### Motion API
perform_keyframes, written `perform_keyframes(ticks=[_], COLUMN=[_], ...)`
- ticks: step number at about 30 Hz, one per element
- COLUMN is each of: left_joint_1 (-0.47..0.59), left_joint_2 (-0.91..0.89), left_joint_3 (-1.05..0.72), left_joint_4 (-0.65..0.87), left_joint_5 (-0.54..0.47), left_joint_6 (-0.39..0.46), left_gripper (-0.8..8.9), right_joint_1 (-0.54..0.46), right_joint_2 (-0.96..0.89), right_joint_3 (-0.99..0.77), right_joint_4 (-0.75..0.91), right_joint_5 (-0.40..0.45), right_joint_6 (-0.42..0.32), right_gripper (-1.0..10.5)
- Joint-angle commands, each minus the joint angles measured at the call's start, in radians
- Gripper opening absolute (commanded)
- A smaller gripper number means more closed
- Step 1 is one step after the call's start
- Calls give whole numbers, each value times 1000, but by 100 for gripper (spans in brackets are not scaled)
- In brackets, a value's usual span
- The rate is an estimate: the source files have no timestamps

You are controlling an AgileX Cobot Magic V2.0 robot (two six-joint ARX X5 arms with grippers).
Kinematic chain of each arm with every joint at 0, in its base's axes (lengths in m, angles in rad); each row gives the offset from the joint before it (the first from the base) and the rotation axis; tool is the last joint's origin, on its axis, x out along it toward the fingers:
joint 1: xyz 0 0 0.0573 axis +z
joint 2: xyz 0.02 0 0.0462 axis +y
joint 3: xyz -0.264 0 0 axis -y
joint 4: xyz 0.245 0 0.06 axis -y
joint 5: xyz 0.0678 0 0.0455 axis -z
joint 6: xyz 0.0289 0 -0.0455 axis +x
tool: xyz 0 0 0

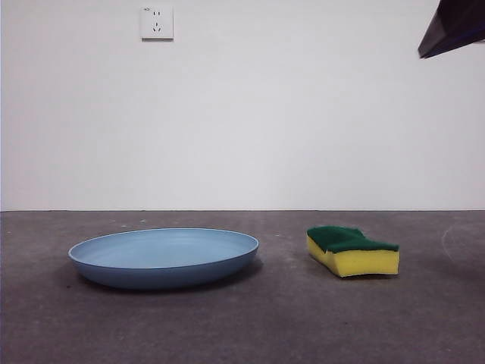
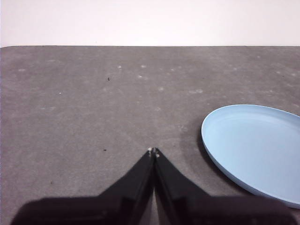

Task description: Pick up the plate,pick up the cloth,clean the plate with the cloth

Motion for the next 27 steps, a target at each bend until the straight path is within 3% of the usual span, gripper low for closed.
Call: perform_keyframes(ticks=[1,7,15,27], left_joint_1=[3,3,3,3], left_joint_2=[-3,-3,-3,-3], left_joint_3=[-14,-14,-14,-14], left_joint_4=[2,2,2,2], left_joint_5=[5,5,5,5], left_joint_6=[11,11,11,11], left_gripper=[-3,-3,-3,-3], right_joint_1=[-46,-259,-534,-563], right_joint_2=[-50,-207,-488,-702], right_joint_3=[-6,-90,-365,-644], right_joint_4=[2,38,218,245], right_joint_5=[9,3,-229,-257], right_joint_6=[-86,-118,-164,-101], right_gripper=[1,1,1,1])
